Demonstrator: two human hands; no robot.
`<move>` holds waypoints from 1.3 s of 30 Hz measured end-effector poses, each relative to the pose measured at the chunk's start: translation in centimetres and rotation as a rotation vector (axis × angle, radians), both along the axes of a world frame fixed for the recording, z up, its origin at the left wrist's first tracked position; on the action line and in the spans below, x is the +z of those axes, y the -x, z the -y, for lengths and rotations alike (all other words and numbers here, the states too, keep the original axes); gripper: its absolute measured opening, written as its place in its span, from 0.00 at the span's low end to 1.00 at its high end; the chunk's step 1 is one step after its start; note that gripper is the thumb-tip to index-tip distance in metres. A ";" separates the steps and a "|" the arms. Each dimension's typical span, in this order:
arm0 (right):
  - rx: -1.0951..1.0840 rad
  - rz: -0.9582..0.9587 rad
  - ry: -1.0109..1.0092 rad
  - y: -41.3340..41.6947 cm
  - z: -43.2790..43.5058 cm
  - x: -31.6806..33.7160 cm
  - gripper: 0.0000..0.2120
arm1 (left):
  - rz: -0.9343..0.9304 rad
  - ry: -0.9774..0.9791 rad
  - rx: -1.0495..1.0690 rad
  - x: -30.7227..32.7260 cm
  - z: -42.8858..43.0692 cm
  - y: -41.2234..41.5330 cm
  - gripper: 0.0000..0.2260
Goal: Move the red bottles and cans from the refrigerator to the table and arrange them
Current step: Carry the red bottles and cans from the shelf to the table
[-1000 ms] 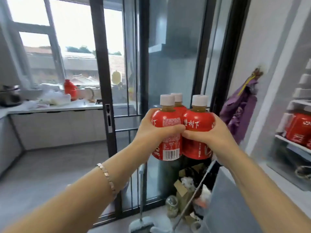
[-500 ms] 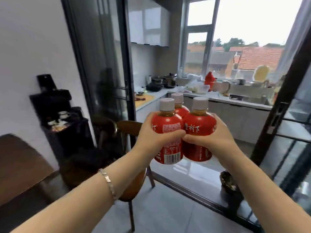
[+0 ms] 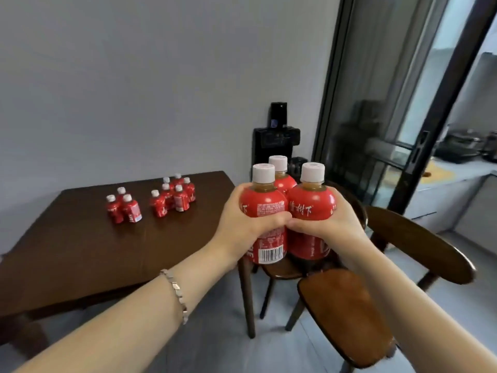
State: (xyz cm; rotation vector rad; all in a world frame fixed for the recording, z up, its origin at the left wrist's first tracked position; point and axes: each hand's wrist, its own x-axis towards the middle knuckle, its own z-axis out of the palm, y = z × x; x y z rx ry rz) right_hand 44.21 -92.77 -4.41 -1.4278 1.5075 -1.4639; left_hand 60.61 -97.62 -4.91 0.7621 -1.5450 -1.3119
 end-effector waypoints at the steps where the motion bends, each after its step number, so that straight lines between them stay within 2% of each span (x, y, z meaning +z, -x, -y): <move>1: 0.053 0.009 0.001 -1.0 2.9 -0.6 0.30 | -0.010 -0.009 0.053 -0.5 2.0 -1.3 0.28; 7: 0.266 0.008 0.013 -5.4 17.4 -3.1 0.35 | 0.032 -0.051 0.254 -2.4 13.1 -6.0 0.31; 11: 0.371 -0.012 0.029 -7.6 26.6 -4.2 0.34 | 0.042 -0.061 0.354 -3.3 20.3 -8.2 0.27; 17: 0.479 -0.024 -0.050 -11.7 39.4 -8.1 0.36 | 0.058 -0.135 0.454 -7.3 31.0 -12.5 0.28; 25: 0.457 0.037 -0.206 -18.5 51.5 -17.5 0.32 | 0.113 -0.211 0.361 -15.5 44.3 -19.4 0.28; 32: 0.307 0.163 -0.357 -22.1 59.0 -26.5 0.42 | 0.179 -0.344 0.211 -24.1 54.2 -23.7 0.34; 39: 0.270 0.186 -0.474 -24.0 62.5 -34.2 0.47 | 0.208 -0.463 0.177 -33.4 58.8 -25.6 0.37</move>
